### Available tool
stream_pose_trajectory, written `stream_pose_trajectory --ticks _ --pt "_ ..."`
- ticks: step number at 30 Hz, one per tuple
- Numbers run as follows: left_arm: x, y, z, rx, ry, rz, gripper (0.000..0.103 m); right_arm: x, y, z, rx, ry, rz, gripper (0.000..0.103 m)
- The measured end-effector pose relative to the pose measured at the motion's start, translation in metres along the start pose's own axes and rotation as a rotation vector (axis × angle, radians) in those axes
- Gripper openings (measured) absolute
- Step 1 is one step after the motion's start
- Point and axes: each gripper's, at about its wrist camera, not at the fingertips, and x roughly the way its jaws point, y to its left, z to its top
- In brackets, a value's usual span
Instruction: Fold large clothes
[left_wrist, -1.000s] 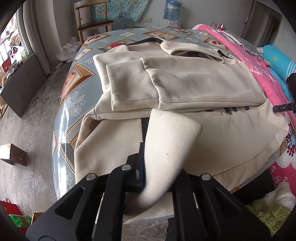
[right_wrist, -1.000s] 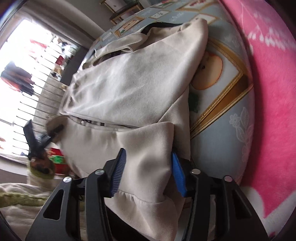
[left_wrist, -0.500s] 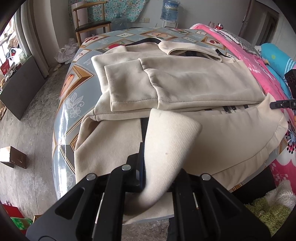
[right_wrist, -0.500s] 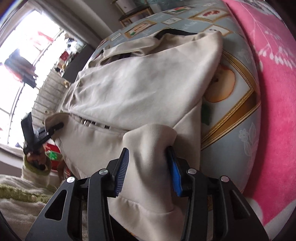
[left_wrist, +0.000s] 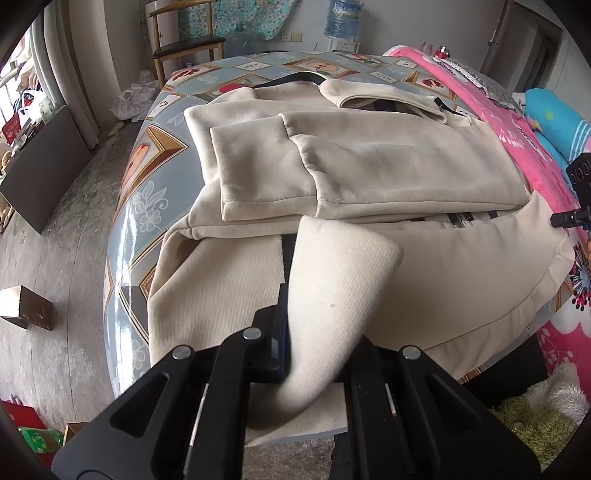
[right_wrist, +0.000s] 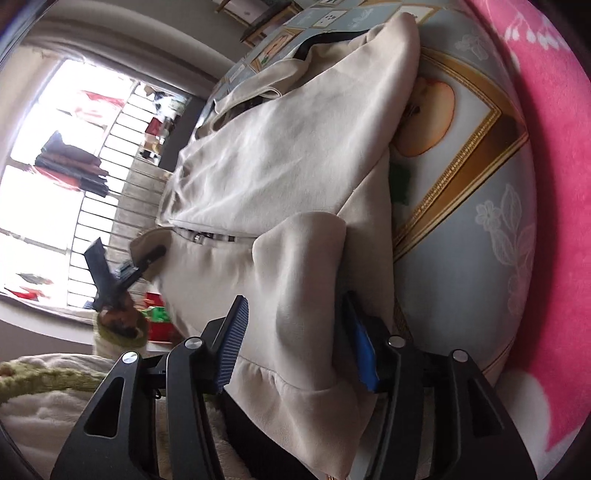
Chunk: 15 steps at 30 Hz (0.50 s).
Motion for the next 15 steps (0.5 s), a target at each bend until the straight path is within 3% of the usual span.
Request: stream_pose_trajectory --ticks 10,12,15 --pt "0.002 -0.005 0.005 -0.021 0.034 0.049 0.008 0.037 0.078 -0.023 -0.174 -0.099 -0.596 0.051" --pt "0.002 -0.007 0.006 -0.017 0.042 0.062 0.008 0.043 0.087 -0.026 -0.194 -0.113 -0.669 0.050" --pt "0.003 -0.009 0.007 -0.014 0.050 0.075 0.008 0.045 0.095 -0.027 -0.223 -0.128 -0.752 0.041"
